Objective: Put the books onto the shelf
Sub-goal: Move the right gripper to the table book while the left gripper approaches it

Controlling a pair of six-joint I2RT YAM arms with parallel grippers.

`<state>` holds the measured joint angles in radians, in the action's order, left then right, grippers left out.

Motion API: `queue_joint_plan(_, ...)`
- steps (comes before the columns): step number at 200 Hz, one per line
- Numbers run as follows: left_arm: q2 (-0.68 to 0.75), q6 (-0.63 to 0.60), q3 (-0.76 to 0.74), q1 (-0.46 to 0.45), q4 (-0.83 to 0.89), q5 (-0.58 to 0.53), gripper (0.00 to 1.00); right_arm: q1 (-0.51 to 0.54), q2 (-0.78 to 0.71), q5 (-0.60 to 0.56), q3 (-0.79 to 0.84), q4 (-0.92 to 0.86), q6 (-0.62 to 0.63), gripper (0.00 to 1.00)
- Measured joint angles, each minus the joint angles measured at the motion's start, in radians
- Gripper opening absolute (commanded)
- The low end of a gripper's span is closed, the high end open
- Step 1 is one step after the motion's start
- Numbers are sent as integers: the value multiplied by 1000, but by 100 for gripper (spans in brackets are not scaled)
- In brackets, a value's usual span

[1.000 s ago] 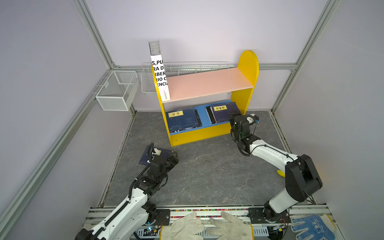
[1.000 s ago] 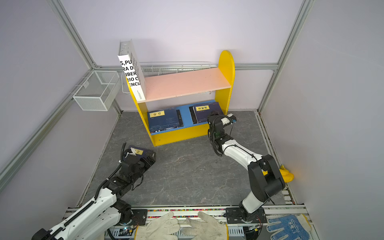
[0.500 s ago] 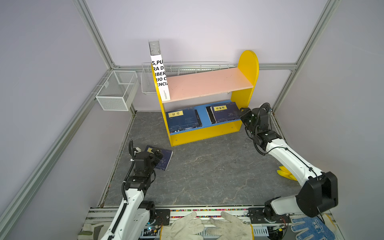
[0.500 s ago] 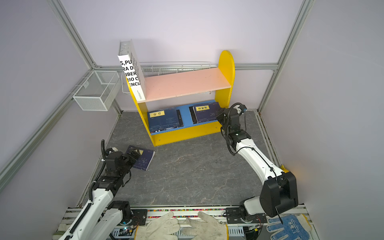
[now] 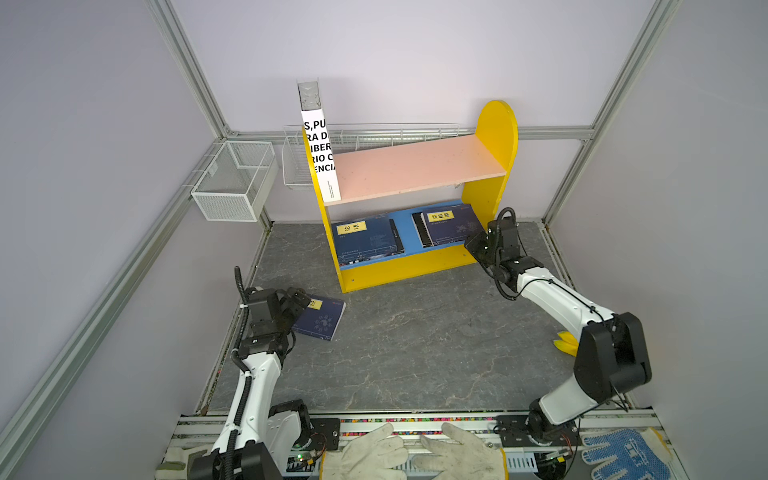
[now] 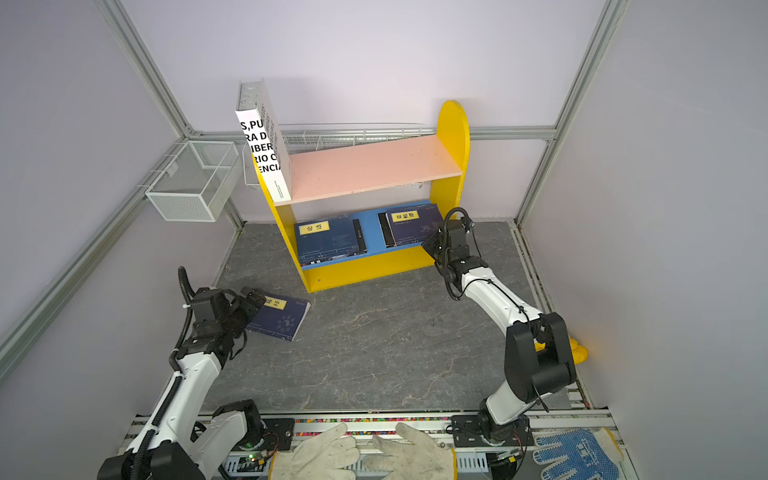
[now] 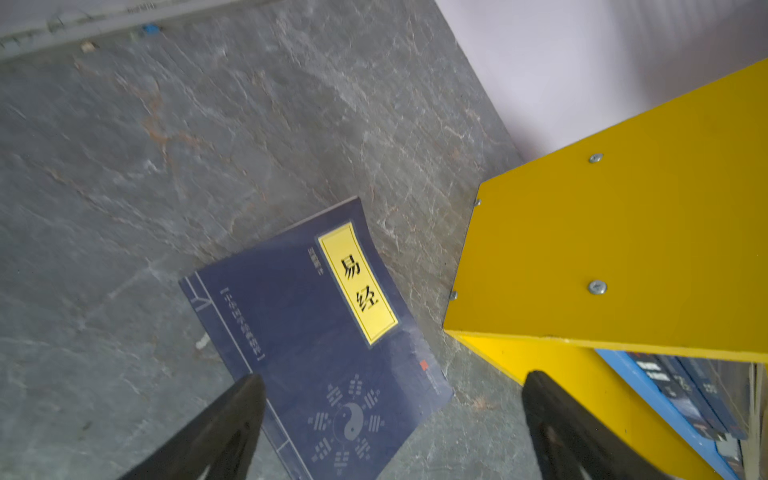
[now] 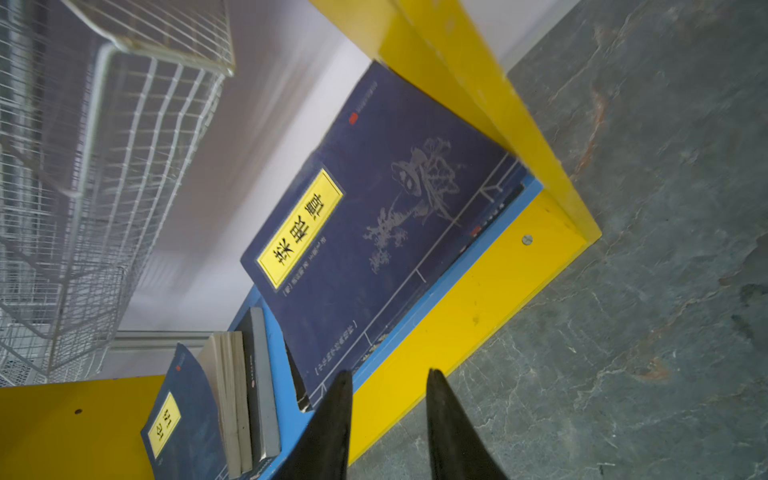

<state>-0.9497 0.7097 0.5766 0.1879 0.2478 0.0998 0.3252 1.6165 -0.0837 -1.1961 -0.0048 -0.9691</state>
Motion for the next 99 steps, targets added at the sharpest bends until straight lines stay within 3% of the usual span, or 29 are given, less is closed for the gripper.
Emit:
queue_joint_plan(8, -29, -16, 24, 35, -3, 13, 100, 3, 4, 17, 5, 13, 0, 52)
queue_joint_plan(35, -183, -40, 104, 131, -6, 71, 99, 37, 1, 53, 36, 32, 31, 56)
queue_joint_plan(68, -359, -65, 166, 139, 31, 97, 99, 135, 2, 119, 98, 31, 60, 63)
queue_joint_plan(99, -424, -84, 185, 148, 40, 104, 99, 238, 27, 198, 159, 48, 64, 67)
